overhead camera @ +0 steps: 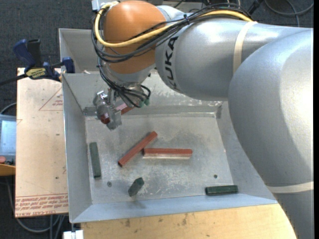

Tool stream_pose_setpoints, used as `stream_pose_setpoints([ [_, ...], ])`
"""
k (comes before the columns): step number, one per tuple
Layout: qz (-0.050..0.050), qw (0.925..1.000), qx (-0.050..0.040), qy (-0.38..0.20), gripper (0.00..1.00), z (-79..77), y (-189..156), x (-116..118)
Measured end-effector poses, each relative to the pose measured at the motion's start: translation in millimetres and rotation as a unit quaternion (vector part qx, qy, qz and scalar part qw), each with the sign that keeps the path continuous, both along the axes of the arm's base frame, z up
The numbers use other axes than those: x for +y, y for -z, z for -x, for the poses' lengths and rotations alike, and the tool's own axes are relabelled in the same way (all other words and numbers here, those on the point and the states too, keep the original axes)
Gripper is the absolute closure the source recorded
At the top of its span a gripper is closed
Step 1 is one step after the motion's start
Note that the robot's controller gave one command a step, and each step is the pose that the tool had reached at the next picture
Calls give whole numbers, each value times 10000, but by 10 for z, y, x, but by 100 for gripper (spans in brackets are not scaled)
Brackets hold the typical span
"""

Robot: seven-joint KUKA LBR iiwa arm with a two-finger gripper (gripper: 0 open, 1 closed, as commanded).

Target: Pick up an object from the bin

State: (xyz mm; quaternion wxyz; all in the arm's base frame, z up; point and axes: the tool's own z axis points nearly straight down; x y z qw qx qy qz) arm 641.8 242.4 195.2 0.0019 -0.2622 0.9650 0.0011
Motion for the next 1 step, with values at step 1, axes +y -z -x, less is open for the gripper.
stream_pose_setpoints([
  [1, 0, 10000, 1, 0, 100, 0, 0, -1],
])
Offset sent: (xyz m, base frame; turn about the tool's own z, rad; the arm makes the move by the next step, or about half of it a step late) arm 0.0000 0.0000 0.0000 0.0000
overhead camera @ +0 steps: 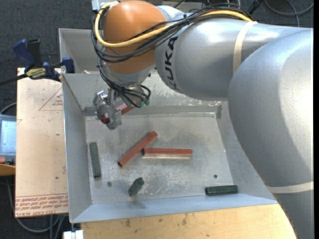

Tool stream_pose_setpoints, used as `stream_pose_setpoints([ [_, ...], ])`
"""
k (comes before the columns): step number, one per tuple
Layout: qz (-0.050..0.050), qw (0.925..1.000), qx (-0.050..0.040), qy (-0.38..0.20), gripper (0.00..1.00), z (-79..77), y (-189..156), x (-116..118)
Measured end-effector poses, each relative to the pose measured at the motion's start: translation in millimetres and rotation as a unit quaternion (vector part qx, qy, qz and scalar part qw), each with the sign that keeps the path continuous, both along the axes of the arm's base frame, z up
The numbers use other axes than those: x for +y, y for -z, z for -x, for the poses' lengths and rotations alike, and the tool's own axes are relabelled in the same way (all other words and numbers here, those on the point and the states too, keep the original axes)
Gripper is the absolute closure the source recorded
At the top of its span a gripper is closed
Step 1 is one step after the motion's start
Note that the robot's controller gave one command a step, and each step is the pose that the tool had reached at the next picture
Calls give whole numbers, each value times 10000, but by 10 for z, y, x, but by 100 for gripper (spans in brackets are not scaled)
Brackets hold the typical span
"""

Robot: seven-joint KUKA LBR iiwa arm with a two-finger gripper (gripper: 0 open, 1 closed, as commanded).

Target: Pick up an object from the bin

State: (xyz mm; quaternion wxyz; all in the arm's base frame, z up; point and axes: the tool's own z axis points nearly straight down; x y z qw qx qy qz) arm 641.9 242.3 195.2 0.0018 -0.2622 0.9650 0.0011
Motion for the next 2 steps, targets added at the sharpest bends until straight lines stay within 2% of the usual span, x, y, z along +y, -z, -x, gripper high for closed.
stream_pose_setpoints([
  [2, 0, 10000, 1, 1, 100, 0, 0, -1],
])
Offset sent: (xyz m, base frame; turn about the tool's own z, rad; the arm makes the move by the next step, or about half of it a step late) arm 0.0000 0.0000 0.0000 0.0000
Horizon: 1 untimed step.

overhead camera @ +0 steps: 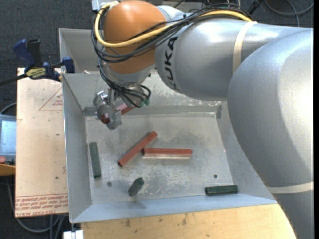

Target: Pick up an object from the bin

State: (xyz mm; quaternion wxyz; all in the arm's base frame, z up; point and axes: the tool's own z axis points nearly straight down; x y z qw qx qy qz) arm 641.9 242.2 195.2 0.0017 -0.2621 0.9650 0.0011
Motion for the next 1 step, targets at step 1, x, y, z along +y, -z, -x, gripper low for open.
stream_pose_setpoints([
  [1, 0, 10000, 0, 0, 100, 0, 0, 0],
])
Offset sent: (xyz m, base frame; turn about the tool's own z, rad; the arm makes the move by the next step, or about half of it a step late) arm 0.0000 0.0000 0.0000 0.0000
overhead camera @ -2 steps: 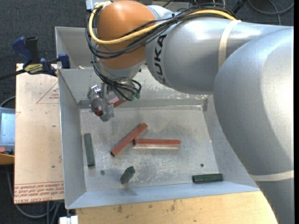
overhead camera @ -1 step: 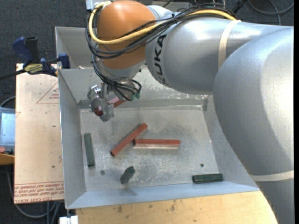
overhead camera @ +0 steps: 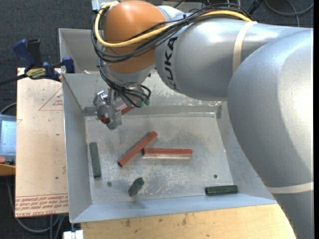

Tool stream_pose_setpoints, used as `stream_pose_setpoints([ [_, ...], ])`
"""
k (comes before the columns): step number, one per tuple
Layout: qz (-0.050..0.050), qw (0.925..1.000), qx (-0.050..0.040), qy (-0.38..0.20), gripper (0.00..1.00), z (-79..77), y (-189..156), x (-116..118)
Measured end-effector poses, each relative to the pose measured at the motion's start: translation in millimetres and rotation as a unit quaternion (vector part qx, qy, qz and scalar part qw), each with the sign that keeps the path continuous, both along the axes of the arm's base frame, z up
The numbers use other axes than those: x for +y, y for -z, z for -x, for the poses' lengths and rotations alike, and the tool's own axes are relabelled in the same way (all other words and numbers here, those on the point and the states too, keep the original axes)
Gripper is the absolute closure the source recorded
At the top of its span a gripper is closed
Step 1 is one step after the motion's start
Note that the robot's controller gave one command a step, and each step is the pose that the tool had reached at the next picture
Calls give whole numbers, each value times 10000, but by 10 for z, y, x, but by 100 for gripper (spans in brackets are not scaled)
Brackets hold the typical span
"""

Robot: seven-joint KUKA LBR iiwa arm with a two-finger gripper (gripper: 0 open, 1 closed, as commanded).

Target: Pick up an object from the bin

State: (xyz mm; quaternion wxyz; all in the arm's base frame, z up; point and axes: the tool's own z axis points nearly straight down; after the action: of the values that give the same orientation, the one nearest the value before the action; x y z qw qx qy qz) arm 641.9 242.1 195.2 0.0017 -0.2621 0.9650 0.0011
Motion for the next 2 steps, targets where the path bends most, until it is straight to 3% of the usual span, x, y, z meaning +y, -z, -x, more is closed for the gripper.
stream_pose_setpoints([
  [2, 0, 10000, 1, -1, 100, 0, 0, -1],
])
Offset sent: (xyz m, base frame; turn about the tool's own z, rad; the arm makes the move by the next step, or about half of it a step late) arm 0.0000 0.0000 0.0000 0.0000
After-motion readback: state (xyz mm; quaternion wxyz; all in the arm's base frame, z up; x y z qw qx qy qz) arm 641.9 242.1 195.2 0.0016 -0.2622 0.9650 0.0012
